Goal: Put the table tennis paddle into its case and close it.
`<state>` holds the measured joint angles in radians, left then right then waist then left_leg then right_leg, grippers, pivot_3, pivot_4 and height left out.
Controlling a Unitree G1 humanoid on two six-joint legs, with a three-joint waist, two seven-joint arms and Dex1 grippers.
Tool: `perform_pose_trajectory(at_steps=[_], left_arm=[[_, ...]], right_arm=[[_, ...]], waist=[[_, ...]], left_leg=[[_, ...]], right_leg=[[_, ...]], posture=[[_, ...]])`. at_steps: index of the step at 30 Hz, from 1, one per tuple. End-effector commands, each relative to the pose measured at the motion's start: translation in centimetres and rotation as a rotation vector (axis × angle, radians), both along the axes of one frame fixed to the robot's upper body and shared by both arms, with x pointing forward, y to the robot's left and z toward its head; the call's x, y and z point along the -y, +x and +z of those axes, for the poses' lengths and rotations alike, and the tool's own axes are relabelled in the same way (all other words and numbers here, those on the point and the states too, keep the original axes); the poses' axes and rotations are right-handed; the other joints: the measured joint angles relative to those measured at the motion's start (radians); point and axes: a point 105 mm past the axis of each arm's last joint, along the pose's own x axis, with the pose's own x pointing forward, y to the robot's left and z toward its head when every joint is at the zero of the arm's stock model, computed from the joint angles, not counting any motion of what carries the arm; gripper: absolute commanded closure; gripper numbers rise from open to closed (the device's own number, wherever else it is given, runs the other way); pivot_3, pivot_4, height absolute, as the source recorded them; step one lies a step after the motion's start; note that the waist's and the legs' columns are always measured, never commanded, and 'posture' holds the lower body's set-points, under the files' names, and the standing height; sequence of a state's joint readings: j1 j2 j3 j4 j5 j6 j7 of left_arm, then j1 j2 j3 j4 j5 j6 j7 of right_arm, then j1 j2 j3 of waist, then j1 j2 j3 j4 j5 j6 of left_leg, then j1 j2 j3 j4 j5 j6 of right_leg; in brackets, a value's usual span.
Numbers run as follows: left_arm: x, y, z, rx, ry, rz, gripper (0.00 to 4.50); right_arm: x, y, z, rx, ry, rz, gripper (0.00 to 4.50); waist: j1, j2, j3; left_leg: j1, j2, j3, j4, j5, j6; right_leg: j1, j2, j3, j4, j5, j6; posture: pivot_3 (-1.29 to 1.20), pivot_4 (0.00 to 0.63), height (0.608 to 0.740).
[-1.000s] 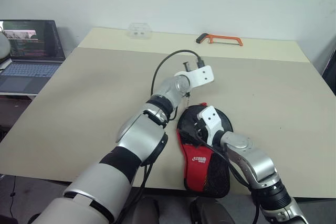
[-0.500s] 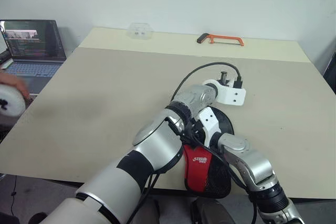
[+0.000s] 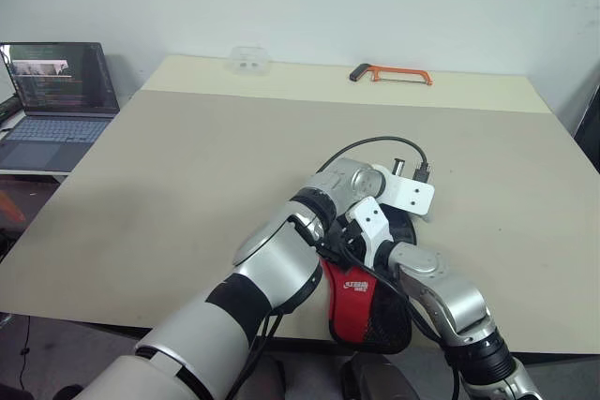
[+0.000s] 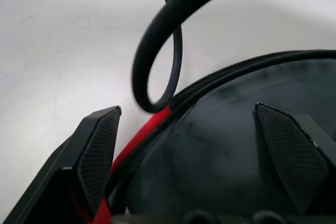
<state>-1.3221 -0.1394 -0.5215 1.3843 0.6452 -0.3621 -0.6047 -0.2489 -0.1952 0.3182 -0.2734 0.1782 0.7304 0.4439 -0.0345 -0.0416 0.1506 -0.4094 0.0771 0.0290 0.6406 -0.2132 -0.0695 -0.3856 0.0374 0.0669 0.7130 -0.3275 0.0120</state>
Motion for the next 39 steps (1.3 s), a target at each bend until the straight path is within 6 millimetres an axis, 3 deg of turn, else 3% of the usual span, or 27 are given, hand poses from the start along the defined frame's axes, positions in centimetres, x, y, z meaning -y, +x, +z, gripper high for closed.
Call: perform_pose_trajectory(at_steps=[1, 5, 7, 10, 16, 20, 24, 27, 30, 32, 34, 39], left_arm=[[1.9, -2.2, -1.1, -0.076, -0.021, -0.081, 1.9], [2.3, -1.4, 1.9, -0.14, -0.182, -0.029, 0.46], [1.9, -0.9, 2.9, -0.132, -0.188, -0.025, 0.05], [0.6, -0.5, 4.5, -0.105, -0.144, -0.082, 0.05], [-2.7, -1.0, 7.6, -0.234, -0.13, -0.21, 0.05], [-5.4, -0.7, 11.5, -0.257, -0.238, -0.239, 0.05], [-9.7, -0.4, 14.9, -0.274, -0.336, -0.216, 0.05], [-12.0, -0.4, 16.0, -0.271, -0.357, -0.187, 0.05], [-15.9, -0.5, 18.0, -0.287, -0.444, -0.123, 0.05], [-18.3, -1.3, 18.1, -0.37, -0.509, -0.096, 0.05], [-19.6, -2.2, 17.3, -0.417, -0.52, -0.073, 0.05], [-19.7, -5.1, 14.8, -0.542, -0.556, -0.035, 0.05]], right_arm=[[0.1, 0.0, -2.4, -0.103, -0.038, 0.0, 0.0], [-0.1, 0.1, -2.4, -0.105, -0.041, 0.012, 0.0], [0.0, 0.2, -2.5, -0.109, -0.039, 0.012, 0.0], [0.0, 0.3, -2.5, -0.113, -0.038, 0.012, 0.0], [0.2, 0.4, -2.7, -0.117, -0.046, 0.019, 0.0], [0.5, 0.4, -2.6, -0.099, -0.069, 0.041, 0.0], [1.1, -0.2, -2.4, -0.093, -0.092, 0.106, 0.0], [1.3, -0.7, -2.2, -0.09, -0.102, 0.142, 0.0], [1.9, -0.9, -1.3, -0.072, -0.1, 0.171, 0.0], [2.7, -1.0, 0.5, -0.02, -0.119, 0.194, 0.0], [3.5, -1.5, 2.3, 0.026, -0.138, 0.231, 0.0], [6.4, -3.0, 7.5, 0.135, -0.214, 0.3, 0.0]], waist=[[-0.001, 0.0, -0.001], [-0.001, 0.0, -0.001], [-0.002, 0.0, 0.0], [-0.001, 0.0, 0.0], [-0.007, 0.001, 0.001], [-0.008, 0.001, 0.001], [-0.015, 0.002, 0.001], [-0.017, 0.002, 0.001], [-0.015, 0.002, 0.002], [-0.017, 0.003, 0.002], [-0.021, 0.007, 0.005], [-0.012, 0.01, 0.015]], left_leg=[[0.0, 0.0, 0.0, 0.0, 0.0, 0.0], [0.0, 0.0, 0.0, 0.0, 0.0, 0.0], [0.0, 0.0, 0.0, 0.0, 0.0, 0.0], [-0.002, 0.0, 0.0, -0.001, 0.0, 0.0], [-0.003, 0.0, 0.0, -0.002, 0.0, 0.0], [-0.003, 0.0, 0.0, -0.001, 0.0, 0.0], [-0.004, 0.001, 0.0, -0.001, 0.0, 0.0], [-0.004, 0.001, 0.0, -0.001, 0.0, 0.0], [-0.004, 0.001, -0.001, -0.001, 0.0, 0.0], [-0.005, 0.002, -0.001, 0.0, 0.0, 0.0], [-0.005, 0.002, -0.001, -0.001, 0.0, 0.0], [-0.006, 0.003, -0.002, 0.0, 0.0, 0.0]], right_leg=[[0.0, 0.0, 0.0, 0.0, 0.0, 0.0], [0.0, 0.0, 0.0, 0.0, 0.0, 0.0], [-0.001, 0.0, 0.0, 0.0, 0.0, 0.0], [-0.002, 0.001, 0.0, 0.0, 0.0, 0.0], [-0.004, 0.001, 0.0, -0.001, 0.0, 0.0], [-0.003, 0.001, 0.0, -0.001, 0.0, 0.0], [-0.003, 0.001, 0.0, -0.001, 0.0, 0.0], [-0.003, 0.001, 0.0, -0.002, 0.0, 0.0], [-0.003, 0.001, -0.001, -0.002, 0.0, 0.0], [-0.003, 0.001, -0.001, -0.002, 0.0, 0.0], [-0.004, 0.001, -0.001, -0.002, 0.0, 0.0], [-0.004, 0.0, -0.003, -0.001, 0.0, 0.0]], posture=[[0.0, 0.15, 0.74], [0.0, 0.15, 0.74], [0.0, 0.15, 0.74], [0.0, 0.15, 0.74], [0.0, 0.15, 0.74], [0.0, 0.15, 0.74], [0.0, 0.15, 0.74], [0.0, 0.15, 0.74], [0.0, 0.15, 0.74], [0.0, 0.15, 0.74], [0.0, 0.15, 0.74], [0.0, 0.15, 0.74]])
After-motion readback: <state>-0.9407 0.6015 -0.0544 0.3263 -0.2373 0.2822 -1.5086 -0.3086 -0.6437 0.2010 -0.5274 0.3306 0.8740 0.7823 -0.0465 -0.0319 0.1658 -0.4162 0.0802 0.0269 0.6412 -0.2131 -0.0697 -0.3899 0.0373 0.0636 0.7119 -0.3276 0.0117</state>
